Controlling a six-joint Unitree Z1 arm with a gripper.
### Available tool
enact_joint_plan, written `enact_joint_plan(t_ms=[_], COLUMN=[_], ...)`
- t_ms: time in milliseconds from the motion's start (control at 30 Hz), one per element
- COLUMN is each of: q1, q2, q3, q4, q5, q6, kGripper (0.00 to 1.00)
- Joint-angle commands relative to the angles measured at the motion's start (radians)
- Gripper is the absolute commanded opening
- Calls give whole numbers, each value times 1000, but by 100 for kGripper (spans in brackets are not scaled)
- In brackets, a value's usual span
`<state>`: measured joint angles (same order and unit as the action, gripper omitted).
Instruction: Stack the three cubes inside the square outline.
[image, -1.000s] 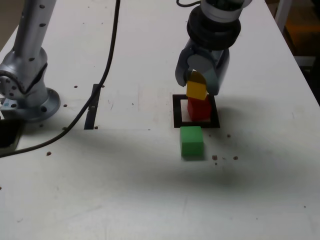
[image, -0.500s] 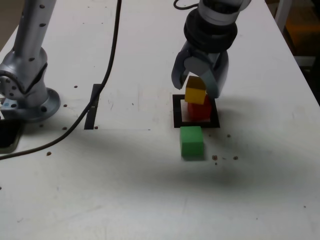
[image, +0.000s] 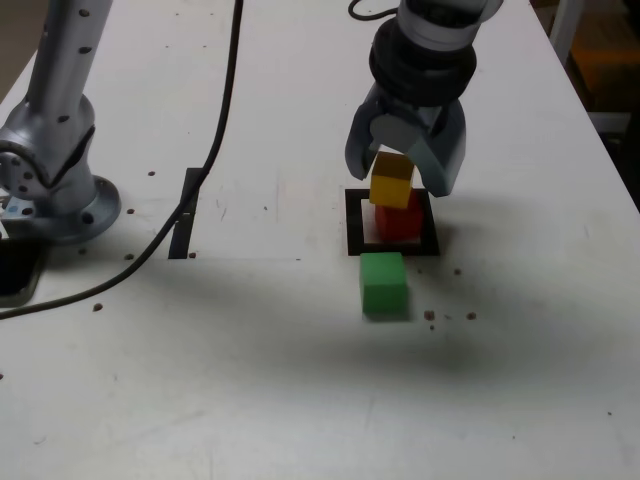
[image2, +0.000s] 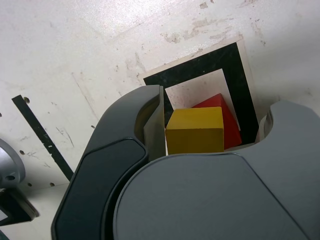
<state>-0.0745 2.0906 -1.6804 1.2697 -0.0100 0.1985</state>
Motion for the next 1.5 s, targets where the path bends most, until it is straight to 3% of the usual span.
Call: enact_joint_plan(t_ms=[0,100,267,533,700,867,1167,1467], q1=[1,1,-1,-7,-47,-134,-256,-277], q2=[2,2,-26,-140,-233,-274,-253,-181], q3=[-5,-8,-17,-60,-78,-72,-47,-45], q4=[-3,-6,27,159,237,275,271,249], q5=[-3,-5,25,85,89,40,-57,-148], q6=[-1,-1,-15,-61,-118,-231,-473,-536], kGripper=[77,77,77,77,77,77,77,77])
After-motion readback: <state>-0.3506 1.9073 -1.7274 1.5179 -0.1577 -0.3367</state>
